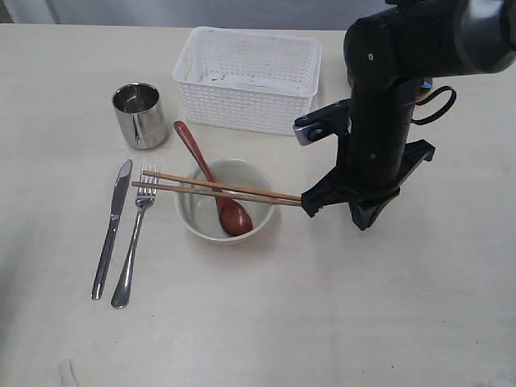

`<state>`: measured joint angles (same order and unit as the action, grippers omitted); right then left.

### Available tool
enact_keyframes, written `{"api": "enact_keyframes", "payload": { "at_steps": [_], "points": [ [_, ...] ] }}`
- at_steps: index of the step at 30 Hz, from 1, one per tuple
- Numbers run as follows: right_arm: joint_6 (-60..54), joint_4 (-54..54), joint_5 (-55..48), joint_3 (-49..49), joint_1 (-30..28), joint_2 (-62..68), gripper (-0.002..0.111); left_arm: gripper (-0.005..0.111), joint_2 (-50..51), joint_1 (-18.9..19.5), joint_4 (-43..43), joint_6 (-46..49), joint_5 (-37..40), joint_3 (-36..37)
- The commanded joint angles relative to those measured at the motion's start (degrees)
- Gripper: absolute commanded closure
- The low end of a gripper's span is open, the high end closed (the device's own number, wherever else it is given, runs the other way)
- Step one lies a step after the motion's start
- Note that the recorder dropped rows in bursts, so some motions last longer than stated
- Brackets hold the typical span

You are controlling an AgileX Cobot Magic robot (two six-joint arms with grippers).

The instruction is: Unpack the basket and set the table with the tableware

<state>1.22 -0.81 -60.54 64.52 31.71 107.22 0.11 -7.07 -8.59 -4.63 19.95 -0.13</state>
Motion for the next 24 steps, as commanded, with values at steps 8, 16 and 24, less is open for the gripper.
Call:
{"api": "enact_keyframes", "payload": {
  "at_steps": [8,16,24],
  "points": [
    [-3.9,7.1,5.2,-0.6,-0.2,-1.3,0.109,0.107,-0.1,-0.3,-0.2,-0.1,0.0,0.1],
    [-4.0,7.1,6.9,-0.6,-0.2,-1.3,0.109,0.107,-0.1,-0.3,-0.2,-0.1,0.0,0.1],
    [-4.0,7.4,8.7,-0.6,-0.2,-1.5,0.109,0.107,-0.1,-0.3,-0.2,-0.1,0.0,0.1]
  ]
}}
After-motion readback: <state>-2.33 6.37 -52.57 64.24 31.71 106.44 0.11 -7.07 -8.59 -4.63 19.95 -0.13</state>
